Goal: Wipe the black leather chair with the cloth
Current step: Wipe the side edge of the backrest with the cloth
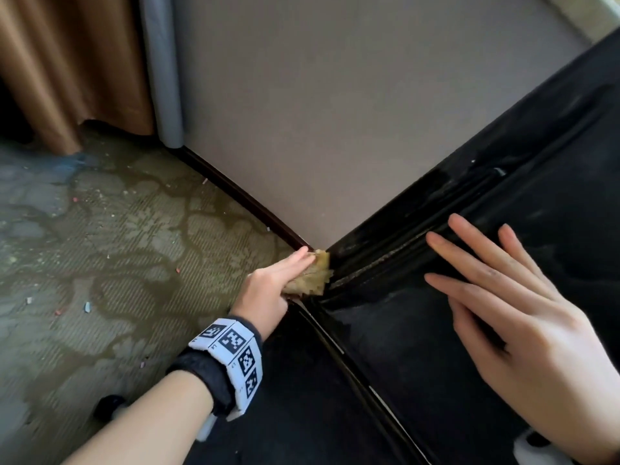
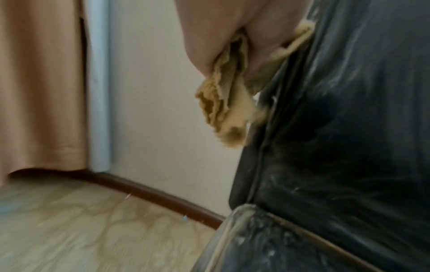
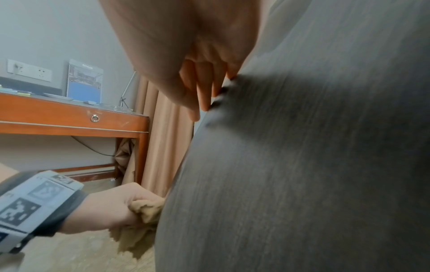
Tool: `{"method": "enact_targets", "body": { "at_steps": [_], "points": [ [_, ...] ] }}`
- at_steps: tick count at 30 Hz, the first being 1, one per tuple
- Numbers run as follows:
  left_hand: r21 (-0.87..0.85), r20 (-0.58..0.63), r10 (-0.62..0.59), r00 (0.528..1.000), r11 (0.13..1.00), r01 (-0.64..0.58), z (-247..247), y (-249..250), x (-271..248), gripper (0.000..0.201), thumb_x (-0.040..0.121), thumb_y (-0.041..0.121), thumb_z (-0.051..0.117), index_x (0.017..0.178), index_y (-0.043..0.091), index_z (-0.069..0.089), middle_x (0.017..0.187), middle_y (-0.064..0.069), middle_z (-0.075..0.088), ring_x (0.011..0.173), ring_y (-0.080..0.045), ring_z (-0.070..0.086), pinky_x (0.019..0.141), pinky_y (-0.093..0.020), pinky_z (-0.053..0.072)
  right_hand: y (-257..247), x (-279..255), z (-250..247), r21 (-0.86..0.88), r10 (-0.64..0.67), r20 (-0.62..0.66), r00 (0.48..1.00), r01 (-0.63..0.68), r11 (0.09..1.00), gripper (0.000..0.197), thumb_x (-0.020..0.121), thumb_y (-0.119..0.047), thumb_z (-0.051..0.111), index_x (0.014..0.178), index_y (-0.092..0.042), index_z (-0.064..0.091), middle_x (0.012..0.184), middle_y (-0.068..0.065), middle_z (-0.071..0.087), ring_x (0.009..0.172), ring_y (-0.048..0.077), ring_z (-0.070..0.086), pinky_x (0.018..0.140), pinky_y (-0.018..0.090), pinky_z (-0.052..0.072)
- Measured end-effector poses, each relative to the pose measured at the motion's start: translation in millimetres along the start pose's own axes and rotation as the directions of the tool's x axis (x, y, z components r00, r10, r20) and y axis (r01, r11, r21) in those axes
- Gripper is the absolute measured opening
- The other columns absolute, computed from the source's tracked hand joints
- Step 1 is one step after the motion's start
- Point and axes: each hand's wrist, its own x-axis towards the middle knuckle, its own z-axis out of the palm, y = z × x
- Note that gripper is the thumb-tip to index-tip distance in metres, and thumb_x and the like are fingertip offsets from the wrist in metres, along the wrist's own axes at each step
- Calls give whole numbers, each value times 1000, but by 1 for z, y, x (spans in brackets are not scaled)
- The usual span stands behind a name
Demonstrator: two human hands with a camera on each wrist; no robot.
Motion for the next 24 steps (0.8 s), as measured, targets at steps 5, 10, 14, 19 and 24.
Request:
{"method": "enact_targets", "body": {
  "at_steps": [5,10,14,19,24],
  "points": [
    [-5,-79,-406,911,914,407,-5,-7,-13,74,79,-18,41,138,27,40,128,-10,56,102,-19,56,86,-12,38,1,-1,2,-41,-11,21,1000,11,999,25,86,-6,52,101,-4,71,135,5,51,137,22,36,115,45,28],
    [-81,113,-524,844,842,534,53,-6,0,37,85,-2,45,119,5,57,114,-18,63,109,-31,57,92,-33,43,-2,-1,5,-36,18,10,1000,-18,999,24,85,-5,53,101,-4,71,135,5,51,138,22,35,116,44,27],
    [-280,104,-615,781,736,617,63,0,9,21,82,-4,46,91,-4,64,92,-19,66,93,-33,60,80,-34,46,3,-2,4,-61,-5,36,999,7,998,25,85,-6,53,102,-6,71,137,4,49,138,22,35,115,43,27],
    [-409,65,-555,829,743,530,45,0,-13,20,74,3,51,56,8,60,64,-11,61,68,-23,59,66,-38,51,0,-3,8,-51,18,-9,1000,-18,999,24,84,-3,54,100,-5,72,136,5,51,137,24,36,115,44,28],
    [-508,19,-486,874,748,427,27,22,-30,27,84,10,58,63,23,67,62,11,65,65,-9,59,64,-24,50,-2,-2,8,-47,26,25,999,-24,999,25,83,-4,55,102,-7,72,137,5,50,138,23,34,115,44,27]
  ]
}}
